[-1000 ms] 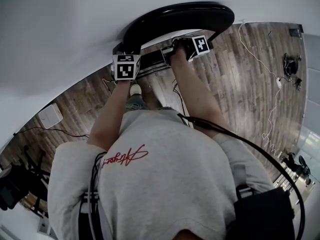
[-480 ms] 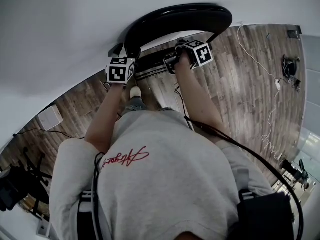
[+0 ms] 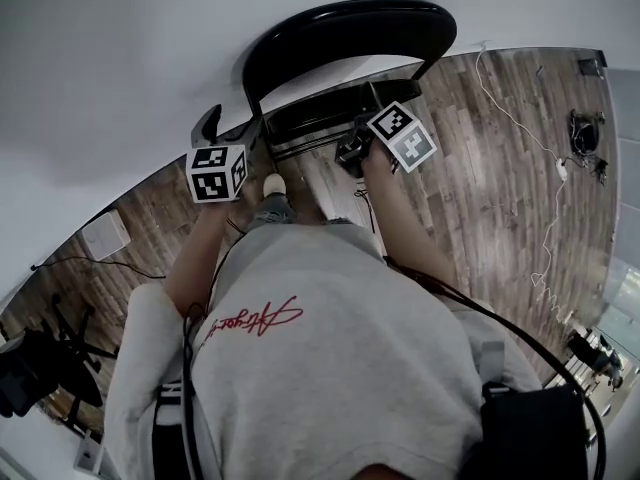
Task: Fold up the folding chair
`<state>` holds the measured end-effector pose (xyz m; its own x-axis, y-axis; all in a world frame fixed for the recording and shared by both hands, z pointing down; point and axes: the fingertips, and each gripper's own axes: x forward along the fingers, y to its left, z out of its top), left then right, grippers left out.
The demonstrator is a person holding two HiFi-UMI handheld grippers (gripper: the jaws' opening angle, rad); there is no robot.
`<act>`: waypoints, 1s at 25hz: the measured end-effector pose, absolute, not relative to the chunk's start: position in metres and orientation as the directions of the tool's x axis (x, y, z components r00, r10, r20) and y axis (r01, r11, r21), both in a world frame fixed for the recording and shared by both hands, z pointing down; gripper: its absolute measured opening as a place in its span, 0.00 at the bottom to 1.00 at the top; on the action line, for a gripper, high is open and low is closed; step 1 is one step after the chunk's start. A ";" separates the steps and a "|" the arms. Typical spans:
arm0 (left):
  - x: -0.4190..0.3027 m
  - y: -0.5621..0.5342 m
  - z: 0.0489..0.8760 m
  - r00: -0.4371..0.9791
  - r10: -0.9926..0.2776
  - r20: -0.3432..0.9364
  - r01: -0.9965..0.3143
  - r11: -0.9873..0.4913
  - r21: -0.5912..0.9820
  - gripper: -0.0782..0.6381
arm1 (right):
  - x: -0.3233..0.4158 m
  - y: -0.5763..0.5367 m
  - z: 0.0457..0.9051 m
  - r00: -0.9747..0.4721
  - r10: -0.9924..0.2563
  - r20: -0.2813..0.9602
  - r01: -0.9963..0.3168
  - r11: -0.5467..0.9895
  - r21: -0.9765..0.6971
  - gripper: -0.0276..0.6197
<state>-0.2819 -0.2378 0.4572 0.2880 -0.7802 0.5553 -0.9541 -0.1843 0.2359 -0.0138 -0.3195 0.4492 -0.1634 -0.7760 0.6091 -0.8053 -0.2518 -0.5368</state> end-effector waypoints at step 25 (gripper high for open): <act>-0.004 0.018 0.256 0.284 -0.958 -0.033 -0.947 -0.286 0.146 0.20 | 0.069 -0.003 0.264 -0.563 -0.822 0.087 -0.824 0.551 -0.131 0.08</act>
